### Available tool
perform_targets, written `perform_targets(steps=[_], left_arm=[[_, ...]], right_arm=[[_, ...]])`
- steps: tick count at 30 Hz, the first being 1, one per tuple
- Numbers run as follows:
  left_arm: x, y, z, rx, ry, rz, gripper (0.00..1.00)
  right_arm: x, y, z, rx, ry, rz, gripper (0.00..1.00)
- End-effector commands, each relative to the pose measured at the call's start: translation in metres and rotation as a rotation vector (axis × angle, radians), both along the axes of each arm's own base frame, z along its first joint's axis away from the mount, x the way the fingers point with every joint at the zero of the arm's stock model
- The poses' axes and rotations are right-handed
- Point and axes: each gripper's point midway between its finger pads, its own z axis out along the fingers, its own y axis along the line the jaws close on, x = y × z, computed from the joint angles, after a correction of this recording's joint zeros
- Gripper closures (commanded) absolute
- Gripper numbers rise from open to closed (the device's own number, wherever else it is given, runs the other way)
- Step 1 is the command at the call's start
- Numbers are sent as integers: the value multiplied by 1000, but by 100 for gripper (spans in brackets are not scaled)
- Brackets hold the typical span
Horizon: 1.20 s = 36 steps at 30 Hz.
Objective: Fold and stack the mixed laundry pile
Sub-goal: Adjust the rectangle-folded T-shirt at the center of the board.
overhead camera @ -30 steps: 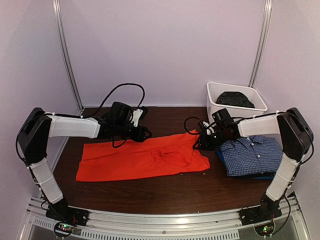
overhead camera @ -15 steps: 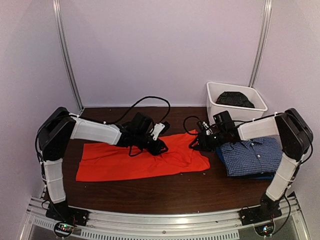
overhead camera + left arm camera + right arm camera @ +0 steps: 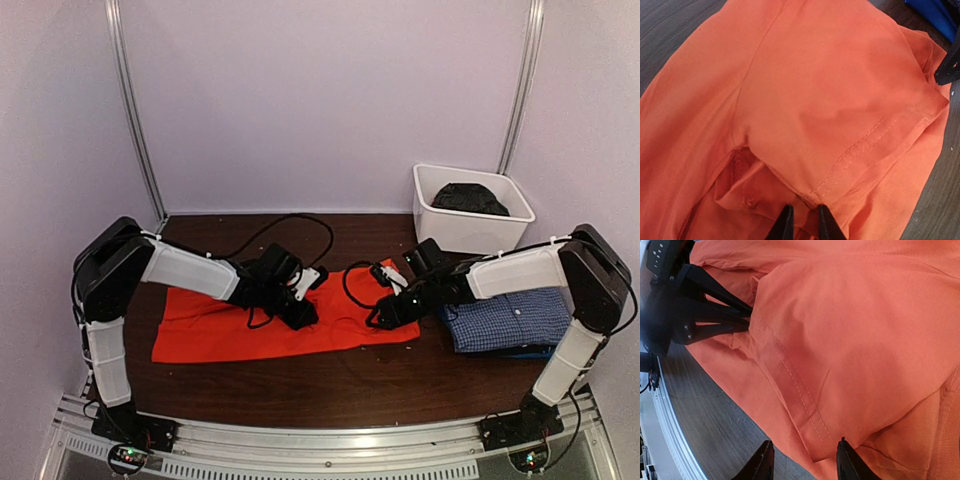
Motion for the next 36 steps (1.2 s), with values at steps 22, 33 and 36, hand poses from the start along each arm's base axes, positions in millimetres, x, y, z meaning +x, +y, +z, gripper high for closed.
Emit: perform_targets(steps=[22, 33, 36], left_arm=[[18, -20, 21, -64, -26, 22, 59], [9, -33, 19, -118, 25, -38, 82], [10, -33, 25, -125, 17, -31, 92]], right_arm=[[-2, -8, -21, -171, -40, 2, 68], [-2, -6, -15, -160, -50, -3, 100], [-1, -4, -5, -140, -63, -2, 100]])
